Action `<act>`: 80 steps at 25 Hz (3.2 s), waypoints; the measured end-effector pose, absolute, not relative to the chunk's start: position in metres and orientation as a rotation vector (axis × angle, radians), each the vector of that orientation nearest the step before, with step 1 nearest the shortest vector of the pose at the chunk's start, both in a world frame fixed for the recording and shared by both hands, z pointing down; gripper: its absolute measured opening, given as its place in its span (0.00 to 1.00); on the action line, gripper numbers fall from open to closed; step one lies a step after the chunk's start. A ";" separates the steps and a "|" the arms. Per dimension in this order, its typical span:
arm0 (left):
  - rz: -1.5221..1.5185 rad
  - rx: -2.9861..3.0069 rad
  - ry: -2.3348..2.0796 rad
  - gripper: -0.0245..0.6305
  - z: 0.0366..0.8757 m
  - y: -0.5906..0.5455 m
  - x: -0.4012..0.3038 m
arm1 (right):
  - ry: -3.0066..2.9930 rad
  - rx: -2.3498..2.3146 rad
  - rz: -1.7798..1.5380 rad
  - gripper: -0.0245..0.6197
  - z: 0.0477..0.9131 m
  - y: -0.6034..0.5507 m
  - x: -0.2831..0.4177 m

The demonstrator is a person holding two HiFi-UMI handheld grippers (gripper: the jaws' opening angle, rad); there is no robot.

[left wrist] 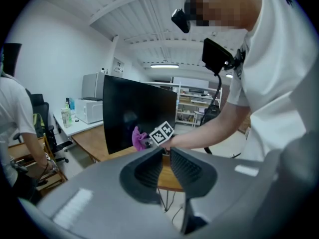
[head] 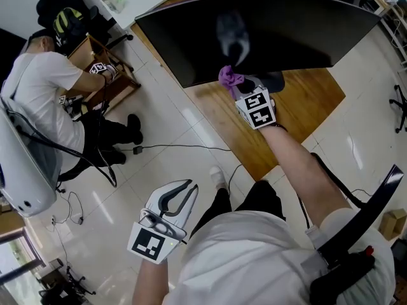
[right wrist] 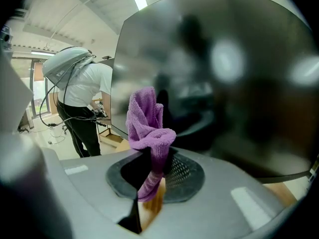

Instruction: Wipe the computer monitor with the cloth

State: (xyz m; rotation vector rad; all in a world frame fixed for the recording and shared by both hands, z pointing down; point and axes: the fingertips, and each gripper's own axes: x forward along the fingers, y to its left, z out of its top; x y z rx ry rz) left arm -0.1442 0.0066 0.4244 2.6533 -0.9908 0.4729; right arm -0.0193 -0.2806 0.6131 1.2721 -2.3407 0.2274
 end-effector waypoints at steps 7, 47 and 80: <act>0.480 2.671 -0.959 0.15 0.422 -0.006 -0.112 | -2.316 1.304 0.244 0.11 0.618 -0.287 0.023; 0.528 2.758 -0.717 0.14 0.427 -0.055 0.066 | -2.095 1.545 0.344 0.11 0.641 -0.302 0.287; 0.466 2.874 -0.662 0.15 0.406 -0.061 0.099 | -2.002 1.748 0.297 0.11 0.563 -0.318 0.396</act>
